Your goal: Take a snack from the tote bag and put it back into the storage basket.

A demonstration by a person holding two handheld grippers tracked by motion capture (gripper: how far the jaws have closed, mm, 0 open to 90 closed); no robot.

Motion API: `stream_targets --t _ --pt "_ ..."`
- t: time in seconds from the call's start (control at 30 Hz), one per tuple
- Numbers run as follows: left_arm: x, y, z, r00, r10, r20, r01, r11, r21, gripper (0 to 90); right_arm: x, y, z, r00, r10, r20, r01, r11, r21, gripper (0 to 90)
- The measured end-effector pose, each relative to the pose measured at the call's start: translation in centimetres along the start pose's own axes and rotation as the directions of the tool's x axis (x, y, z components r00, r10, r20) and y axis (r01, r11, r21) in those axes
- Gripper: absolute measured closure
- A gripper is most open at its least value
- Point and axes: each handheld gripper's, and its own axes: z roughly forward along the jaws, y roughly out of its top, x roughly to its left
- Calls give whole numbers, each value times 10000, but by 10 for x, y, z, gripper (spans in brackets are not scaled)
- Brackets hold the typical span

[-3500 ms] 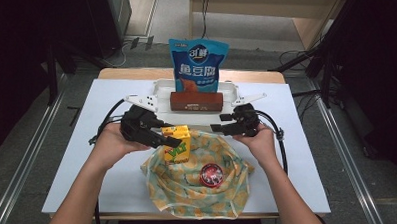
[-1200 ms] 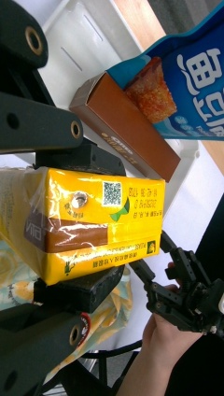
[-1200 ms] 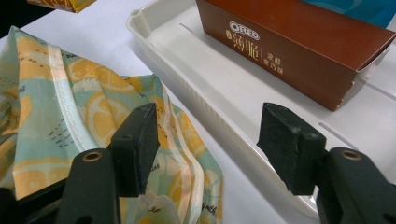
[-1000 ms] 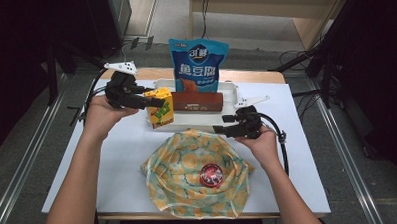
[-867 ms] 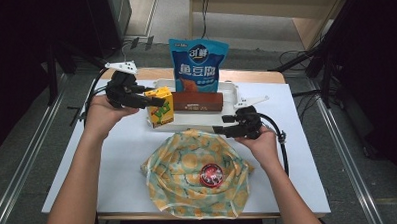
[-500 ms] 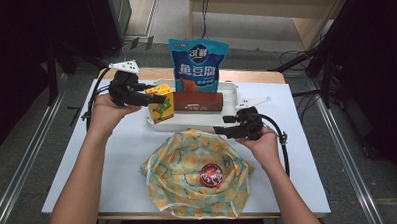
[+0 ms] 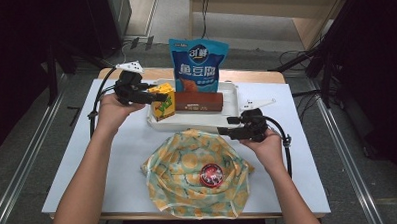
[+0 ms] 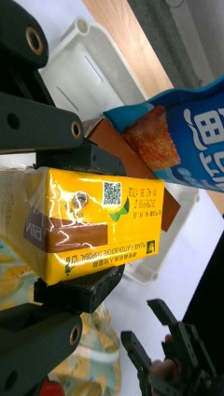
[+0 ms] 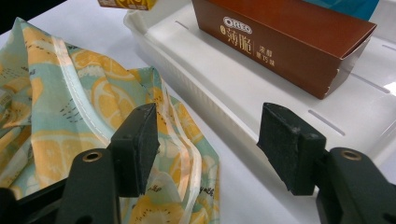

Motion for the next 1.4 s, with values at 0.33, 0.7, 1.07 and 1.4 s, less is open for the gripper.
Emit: stream_targets --t 0.33,0.7,1.07,1.4 --pt "10 -7 8 9998 -34 -219 33 10000 -36 515 0 -2 0 10000 43 -5 -43 10000 43 391" --pt "18 -15 19 9989 -78 -472 72 9999 -146 515 0 -3 3 10000 -27 -4 27 9999 143 390" --pt "27 -28 28 9982 -240 -541 244 9997 57 515 1 -3 3 10000 -62 -29 62 9998 166 390" --pt "29 -35 36 9986 -256 -468 271 9992 307 515 1 -3 4 10000 -61 -19 61 9997 234 390"
